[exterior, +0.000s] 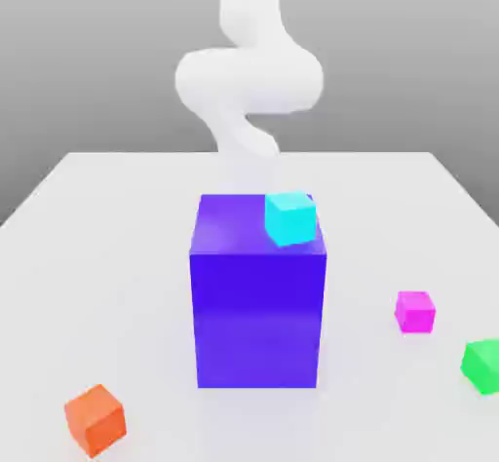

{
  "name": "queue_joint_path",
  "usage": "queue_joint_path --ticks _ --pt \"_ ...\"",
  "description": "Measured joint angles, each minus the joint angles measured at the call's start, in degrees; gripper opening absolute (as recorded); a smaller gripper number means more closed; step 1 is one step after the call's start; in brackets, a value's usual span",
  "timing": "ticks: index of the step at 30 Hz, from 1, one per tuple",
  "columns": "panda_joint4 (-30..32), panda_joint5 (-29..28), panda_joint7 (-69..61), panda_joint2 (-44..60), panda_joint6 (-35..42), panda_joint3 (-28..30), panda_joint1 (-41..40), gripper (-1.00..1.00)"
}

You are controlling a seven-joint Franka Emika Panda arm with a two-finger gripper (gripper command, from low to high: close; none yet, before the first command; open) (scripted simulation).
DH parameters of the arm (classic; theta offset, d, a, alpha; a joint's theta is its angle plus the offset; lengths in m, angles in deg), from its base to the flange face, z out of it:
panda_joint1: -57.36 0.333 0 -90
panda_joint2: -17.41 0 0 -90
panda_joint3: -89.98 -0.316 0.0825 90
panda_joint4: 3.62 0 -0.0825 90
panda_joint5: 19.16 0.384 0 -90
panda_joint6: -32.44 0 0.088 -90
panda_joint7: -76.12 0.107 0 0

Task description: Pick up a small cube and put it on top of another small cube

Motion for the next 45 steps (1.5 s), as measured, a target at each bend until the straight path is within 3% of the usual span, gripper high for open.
queue_joint_path --ticks 13,19,26,27,35,41,45 --pt "18.53 1.76 -26.33 27.81 -19.33 -7.07 21.51 0.00" --pt "26.97 -0.60 -36.04 40.64 -28.17 -12.39 29.14 0.00" --pt "25.81 -9.90 -31.01 55.27 -39.60 -3.44 37.40 0.00" --pt "25.46 -10.34 -30.64 57.11 -41.11 -2.07 38.67 -1.00" --pt "25.65 -10.12 -30.80 56.15 -40.26 -2.54 38.27 -1.00" --pt "27.90 -2.39 -36.51 44.50 -30.93 -7.56 35.28 -1.00" --pt "21.61 -1.67 -36.72 44.91 -25.02 -7.28 34.16 -1.00"
